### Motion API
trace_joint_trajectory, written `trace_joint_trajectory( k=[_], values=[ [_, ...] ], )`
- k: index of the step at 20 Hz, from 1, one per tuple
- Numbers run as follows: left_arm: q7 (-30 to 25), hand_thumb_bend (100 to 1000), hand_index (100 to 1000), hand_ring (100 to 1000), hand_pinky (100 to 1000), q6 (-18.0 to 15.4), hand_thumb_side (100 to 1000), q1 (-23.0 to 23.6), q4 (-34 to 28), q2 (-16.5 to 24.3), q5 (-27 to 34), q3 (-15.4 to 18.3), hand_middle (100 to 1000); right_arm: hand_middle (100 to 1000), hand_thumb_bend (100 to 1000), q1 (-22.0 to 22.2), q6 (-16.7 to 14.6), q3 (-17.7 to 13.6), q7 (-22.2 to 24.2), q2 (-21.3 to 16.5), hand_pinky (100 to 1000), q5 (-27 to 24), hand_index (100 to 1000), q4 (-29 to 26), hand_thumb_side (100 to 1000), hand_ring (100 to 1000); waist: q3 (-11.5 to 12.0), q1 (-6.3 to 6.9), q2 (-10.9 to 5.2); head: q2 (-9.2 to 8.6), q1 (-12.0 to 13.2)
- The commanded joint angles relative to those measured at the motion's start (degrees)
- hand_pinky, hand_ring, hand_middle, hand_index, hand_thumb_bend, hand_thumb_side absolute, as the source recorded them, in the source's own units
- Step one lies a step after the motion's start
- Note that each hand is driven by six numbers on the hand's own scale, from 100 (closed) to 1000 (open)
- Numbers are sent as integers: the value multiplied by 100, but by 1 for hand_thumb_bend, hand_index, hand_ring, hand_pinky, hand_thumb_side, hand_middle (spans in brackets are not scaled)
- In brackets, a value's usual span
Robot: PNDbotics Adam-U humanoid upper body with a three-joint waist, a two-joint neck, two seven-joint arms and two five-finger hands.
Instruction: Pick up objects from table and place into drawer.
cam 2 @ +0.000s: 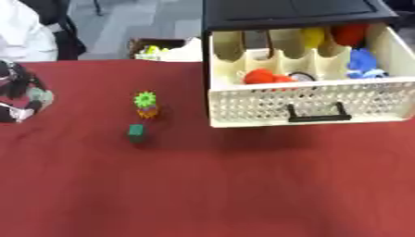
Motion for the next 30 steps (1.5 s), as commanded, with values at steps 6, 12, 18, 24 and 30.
trace_joint_trajectory(
  k=[6, 12, 18, 24, 30],
  values=[
    [-258, 100, 594, 387, 366, 55, 260, -531, -565, -139, 474, -82, 344, 595, 100, -117, 154, -22, 67, -305, 625, -263, 770, -95, 1000, 696, -1, 17, -261, 111, -125],
    [-337, 100, 590, 383, 364, 66, 257, -933, -667, -507, 587, -180, 342, 595, 100, -160, 220, 5, 136, -342, 624, -380, 770, -95, 1000, 696, -30, 47, -325, 100, -192],
    [-357, 100, 589, 381, 364, 48, 255, -1249, -762, -835, 711, -257, 341, 595, 100, -235, 303, 37, 207, -366, 624, -481, 770, -95, 1000, 697, -81, 95, -356, 38, -185],
    [-346, 100, 586, 379, 363, 93, 254, -1484, -734, -1139, 760, -312, 340, 595, 100, -332, 380, 61, 273, -380, 625, -581, 770, -95, 1000, 697, -178, 152, -359, -33, -133],
    [-275, 100, 585, 377, 362, 102, 253, -1678, -721, -1409, 816, -360, 339, 594, 100, -415, 456, 77, 333, -380, 624, -655, 770, -95, 1000, 696, -268, 212, -344, -95, -79]
  ],
)
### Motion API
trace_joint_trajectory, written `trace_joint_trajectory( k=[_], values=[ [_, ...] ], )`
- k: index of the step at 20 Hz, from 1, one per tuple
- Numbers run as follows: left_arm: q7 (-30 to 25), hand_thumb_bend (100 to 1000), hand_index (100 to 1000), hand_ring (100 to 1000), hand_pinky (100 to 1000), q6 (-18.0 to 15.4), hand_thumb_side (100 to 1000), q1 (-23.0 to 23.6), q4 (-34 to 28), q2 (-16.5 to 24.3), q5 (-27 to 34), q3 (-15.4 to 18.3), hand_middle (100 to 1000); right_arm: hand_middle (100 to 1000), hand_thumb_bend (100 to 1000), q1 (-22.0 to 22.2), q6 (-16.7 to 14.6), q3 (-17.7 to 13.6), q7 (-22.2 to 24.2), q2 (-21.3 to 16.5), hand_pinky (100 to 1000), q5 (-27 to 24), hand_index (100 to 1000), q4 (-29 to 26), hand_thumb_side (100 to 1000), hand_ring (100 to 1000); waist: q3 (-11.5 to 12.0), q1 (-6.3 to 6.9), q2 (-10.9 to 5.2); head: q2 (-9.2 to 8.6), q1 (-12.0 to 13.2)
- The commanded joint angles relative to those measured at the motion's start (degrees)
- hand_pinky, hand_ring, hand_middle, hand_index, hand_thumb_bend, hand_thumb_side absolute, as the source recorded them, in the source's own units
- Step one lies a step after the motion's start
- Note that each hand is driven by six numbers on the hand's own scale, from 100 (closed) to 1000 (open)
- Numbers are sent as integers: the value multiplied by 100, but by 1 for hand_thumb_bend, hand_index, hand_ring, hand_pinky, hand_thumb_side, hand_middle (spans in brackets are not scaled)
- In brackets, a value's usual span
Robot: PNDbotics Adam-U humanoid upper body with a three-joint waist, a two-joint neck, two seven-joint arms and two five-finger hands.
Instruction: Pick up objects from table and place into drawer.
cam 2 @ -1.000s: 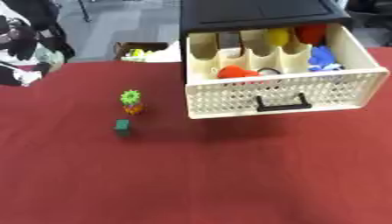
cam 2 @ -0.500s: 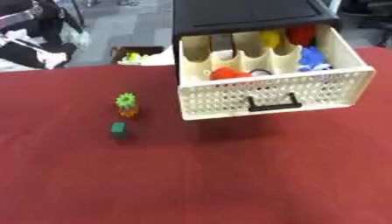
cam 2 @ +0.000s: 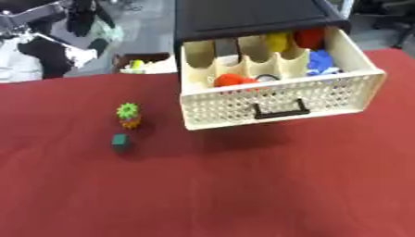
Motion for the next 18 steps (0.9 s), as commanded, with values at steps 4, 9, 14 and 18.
trace_joint_trajectory(
  k=[4, 9, 14, 18],
  values=[
    [62, 100, 582, 375, 361, 2, 253, -250, -46, -105, 47, -18, 337, 593, 100, -123, 91, -17, 62, -183, 624, -78, 769, -95, 1000, 696, -45, 11, -89, -96, 42],
    [91, 100, 582, 374, 360, -1, 252, -305, -47, -200, 83, -43, 336, 592, 100, -157, 158, -12, 86, -172, 623, -83, 769, -95, 1000, 696, -69, 50, -77, -107, 43],
    [158, 100, 579, 370, 358, 11, 250, -374, -93, -333, 264, -68, 335, 592, 100, -194, 215, -6, 103, -157, 623, -91, 769, -95, 1000, 696, -90, 66, -69, -126, 46],
    [121, 100, 579, 370, 358, 18, 251, -423, -138, -442, 380, -133, 335, 592, 100, -229, 251, -1, 106, -149, 623, -116, 769, -95, 1000, 696, -100, 67, -67, -124, 66]
  ],
)
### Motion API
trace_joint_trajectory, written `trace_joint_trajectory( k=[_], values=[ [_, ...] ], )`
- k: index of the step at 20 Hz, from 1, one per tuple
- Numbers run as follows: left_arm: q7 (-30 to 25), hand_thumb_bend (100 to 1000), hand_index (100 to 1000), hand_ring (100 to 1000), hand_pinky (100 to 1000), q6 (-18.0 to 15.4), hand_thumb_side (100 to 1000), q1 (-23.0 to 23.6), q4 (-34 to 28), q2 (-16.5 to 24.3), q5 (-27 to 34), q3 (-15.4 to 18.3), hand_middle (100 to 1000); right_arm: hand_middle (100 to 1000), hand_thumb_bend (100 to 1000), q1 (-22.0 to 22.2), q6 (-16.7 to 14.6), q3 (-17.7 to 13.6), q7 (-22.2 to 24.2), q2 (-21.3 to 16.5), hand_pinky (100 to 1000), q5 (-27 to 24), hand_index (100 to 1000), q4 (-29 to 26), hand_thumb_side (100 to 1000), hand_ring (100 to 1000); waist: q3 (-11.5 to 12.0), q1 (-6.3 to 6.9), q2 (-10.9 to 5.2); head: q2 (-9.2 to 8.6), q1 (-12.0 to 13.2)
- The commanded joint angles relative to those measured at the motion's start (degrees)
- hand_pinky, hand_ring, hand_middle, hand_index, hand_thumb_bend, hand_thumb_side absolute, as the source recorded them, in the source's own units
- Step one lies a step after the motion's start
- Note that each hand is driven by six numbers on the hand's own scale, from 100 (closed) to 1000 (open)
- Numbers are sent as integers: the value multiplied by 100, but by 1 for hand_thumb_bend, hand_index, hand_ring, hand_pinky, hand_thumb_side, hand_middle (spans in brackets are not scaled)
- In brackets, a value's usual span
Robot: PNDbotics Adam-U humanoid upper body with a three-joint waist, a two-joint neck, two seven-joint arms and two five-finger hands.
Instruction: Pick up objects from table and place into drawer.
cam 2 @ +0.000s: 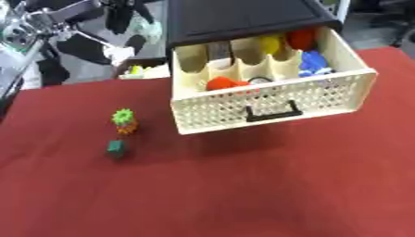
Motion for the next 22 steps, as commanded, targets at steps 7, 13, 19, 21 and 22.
trace_joint_trajectory(
  k=[7, 13, 19, 21, 22],
  values=[
    [-20, 100, 577, 369, 358, 46, 250, -220, -39, -188, 148, -63, 334, 592, 100, -118, 49, -43, -12, -136, 623, -79, 768, -95, 1000, 696, -38, -55, -77, -84, 71],
    [-30, 100, 577, 370, 359, 16, 251, -217, 99, -306, 82, -135, 336, 591, 100, -138, 66, -47, -10, -119, 623, -81, 768, -95, 1000, 696, -56, -57, -56, -88, 79],
    [34, 100, 587, 378, 370, -6, 252, -171, 341, -393, -15, -150, 344, 591, 100, -175, 93, -43, 7, -95, 623, -88, 768, -95, 1000, 696, -84, -49, -25, -102, 77],
    [38, 100, 604, 387, 381, -22, 253, -163, 400, -408, -33, -154, 352, 590, 100, -179, 101, -46, 11, -89, 623, -85, 768, -95, 1000, 695, -91, -45, -17, -103, 74],
    [35, 100, 608, 391, 389, -32, 253, -160, 419, -416, -35, -156, 356, 590, 100, -181, 105, -46, 13, -86, 623, -84, 768, -95, 1000, 695, -95, -43, -13, -104, 75]
  ],
)
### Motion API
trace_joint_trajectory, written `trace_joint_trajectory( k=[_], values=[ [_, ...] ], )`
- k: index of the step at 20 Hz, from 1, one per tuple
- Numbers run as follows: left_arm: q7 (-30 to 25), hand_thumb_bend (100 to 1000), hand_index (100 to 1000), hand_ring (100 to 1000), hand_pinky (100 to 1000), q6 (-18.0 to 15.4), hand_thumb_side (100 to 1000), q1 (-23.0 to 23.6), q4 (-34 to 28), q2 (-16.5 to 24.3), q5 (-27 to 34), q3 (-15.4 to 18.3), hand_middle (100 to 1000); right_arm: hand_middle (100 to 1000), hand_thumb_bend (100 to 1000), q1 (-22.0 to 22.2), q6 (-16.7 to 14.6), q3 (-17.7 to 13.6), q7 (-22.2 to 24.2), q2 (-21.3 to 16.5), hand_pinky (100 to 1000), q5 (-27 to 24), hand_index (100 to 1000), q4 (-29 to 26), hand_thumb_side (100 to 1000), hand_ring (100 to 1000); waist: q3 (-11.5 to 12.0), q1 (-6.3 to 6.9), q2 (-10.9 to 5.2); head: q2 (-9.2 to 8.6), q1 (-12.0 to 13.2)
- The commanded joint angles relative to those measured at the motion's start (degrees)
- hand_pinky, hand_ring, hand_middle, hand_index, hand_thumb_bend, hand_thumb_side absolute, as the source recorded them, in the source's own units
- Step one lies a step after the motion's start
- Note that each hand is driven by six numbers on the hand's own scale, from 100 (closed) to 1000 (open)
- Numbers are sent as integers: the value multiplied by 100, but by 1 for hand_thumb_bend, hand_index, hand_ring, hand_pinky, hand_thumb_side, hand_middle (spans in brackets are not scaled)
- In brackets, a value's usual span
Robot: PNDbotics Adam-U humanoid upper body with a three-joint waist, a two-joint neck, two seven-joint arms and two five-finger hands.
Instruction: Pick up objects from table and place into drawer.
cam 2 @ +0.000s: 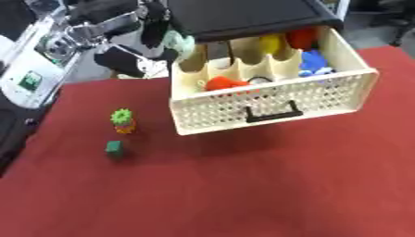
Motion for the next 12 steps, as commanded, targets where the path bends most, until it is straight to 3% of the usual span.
trace_joint_trajectory(
  k=[1, 12],
  values=[
    [33, 100, 606, 392, 392, -35, 253, -100, 17, 51, -44, 38, 356, 590, 100, -82, 22, -46, 4, -88, 623, -25, 768, -95, 1000, 695, -14, -42, -82, -63, 20],
    [562, 100, 593, 387, 391, -126, 250, -248, 464, -145, -184, 217, 351, 588, 100, -176, 81, -18, 70, -42, 623, -32, 767, -95, 1000, 696, -147, -5, -11, -171, 122]
  ],
)
